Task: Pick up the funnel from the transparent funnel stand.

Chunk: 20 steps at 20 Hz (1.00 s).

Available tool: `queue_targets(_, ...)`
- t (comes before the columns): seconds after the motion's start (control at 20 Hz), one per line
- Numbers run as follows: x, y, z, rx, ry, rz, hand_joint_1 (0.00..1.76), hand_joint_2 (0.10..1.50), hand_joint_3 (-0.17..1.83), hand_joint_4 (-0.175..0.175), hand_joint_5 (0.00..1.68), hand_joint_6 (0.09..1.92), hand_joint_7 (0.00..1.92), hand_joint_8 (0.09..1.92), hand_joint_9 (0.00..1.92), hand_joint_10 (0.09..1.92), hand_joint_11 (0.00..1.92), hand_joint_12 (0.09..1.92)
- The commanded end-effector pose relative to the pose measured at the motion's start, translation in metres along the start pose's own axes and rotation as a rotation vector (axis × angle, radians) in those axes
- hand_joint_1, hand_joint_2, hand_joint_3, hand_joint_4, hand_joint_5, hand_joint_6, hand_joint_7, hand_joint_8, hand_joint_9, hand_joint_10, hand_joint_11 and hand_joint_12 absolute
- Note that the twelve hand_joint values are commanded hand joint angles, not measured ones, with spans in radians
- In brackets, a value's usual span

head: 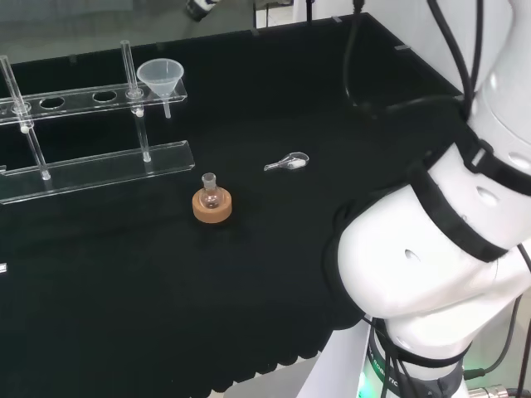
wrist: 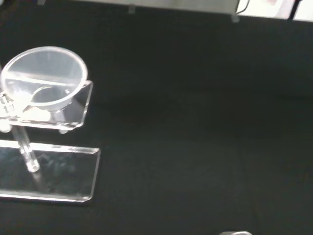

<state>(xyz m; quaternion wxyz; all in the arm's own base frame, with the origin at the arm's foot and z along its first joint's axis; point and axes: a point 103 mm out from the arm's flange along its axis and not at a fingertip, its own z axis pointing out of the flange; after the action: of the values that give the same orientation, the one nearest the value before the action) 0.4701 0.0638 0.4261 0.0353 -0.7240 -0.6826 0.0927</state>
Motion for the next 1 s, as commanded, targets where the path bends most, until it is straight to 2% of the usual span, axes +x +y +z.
queue_targets(0.05, 0.046, 0.032, 0.021, 0.006, 0.034, -0.067, 0.63, 0.57, 0.00, -0.017, 0.00, 0.09, 0.00, 0.09, 0.00, 0.09, 0.00, 1.01)
queue_targets(0.4, 0.068, 0.053, 0.037, 0.036, 0.024, -0.094, 0.63, 0.57, 0.00, -0.021, 0.00, 0.09, 0.00, 0.09, 0.00, 0.09, 0.00, 1.09)
queue_targets(0.65, 0.082, 0.069, 0.047, 0.067, 0.016, -0.121, 0.63, 0.58, 0.00, -0.014, 0.00, 0.09, 0.00, 0.09, 0.00, 0.09, 0.00, 1.24)
queue_targets(1.0, 0.089, 0.087, 0.065, 0.100, 0.023, -0.143, 0.63, 0.58, 0.00, -0.014, 0.00, 0.09, 0.00, 0.09, 0.00, 0.09, 0.00, 1.31)
